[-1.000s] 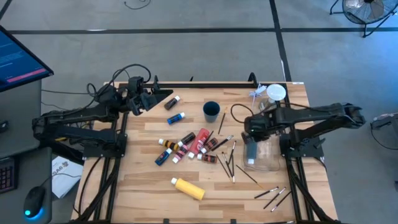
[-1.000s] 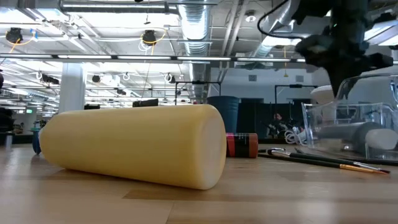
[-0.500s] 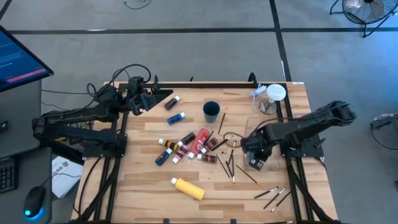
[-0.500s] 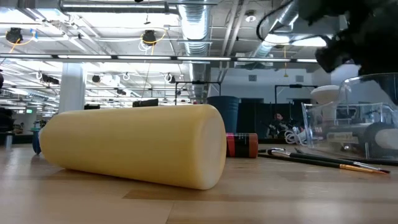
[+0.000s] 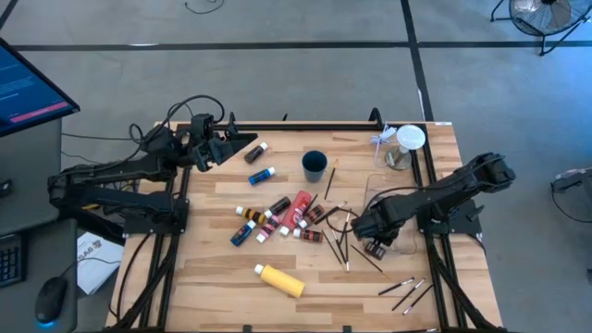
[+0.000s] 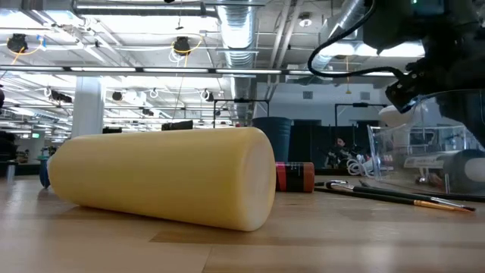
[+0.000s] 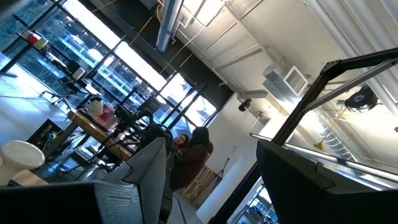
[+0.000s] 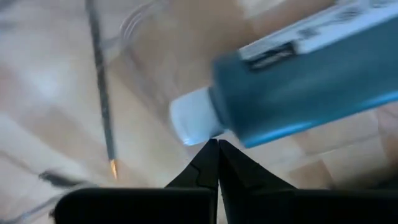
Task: Pick & Place Paint Supplies
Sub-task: Put the large black paint bottle into the transparent bin, then put the large red paint bottle into the transparent bin
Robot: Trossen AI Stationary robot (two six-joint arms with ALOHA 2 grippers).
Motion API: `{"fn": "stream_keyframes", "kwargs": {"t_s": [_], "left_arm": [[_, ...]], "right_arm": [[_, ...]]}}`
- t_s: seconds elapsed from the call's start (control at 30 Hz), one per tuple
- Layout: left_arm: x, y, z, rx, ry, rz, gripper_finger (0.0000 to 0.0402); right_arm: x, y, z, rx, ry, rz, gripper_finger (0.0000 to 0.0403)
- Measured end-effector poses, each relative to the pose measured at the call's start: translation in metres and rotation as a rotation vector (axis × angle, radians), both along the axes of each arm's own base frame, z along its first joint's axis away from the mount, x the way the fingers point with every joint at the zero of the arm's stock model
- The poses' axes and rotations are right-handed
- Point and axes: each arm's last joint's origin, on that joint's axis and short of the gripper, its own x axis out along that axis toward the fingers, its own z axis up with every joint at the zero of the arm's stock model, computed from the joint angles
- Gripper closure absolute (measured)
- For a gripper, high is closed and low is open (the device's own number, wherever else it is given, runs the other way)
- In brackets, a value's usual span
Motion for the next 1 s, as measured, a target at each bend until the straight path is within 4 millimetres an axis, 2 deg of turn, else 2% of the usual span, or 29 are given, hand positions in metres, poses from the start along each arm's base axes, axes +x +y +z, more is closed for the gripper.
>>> {"fn": "stream_keyframes", "kwargs": {"t_s": [0.3, 0.47, 0.6, 0.77, 0.87, 1.0], "left_arm": [[0.000, 0.000, 0.000, 0.000, -0.003, 0.000, 0.0192], [0.000, 0.000, 0.000, 0.000, -0.002, -0.001, 0.0192], [0.000, 0.000, 0.000, 0.001, 0.001, -0.003, 0.0192], [0.002, 0.000, -0.004, 0.039, 0.047, -0.002, 0.0192], [0.006, 0.001, -0.018, 0.064, 0.196, 0.000, 0.0193], [0.012, 0.000, -0.048, 0.072, 0.498, -0.032, 0.0205]], "right_arm": [[-0.004, -0.004, 0.005, -0.126, 0.030, -0.089, 0.0403], [0.000, -0.005, 0.020, -0.210, -0.002, -0.093, 0.0403], [0.006, -0.008, 0.054, -0.242, -0.108, -0.105, 0.0403], [0.008, -0.024, 0.116, -0.321, -0.377, -0.227, 0.0403], [0.003, -0.039, 0.154, -0.332, -0.559, -0.338, 0.0403], [-0.004, -0.054, 0.194, -0.312, -0.794, -0.426, 0.0403]]}}
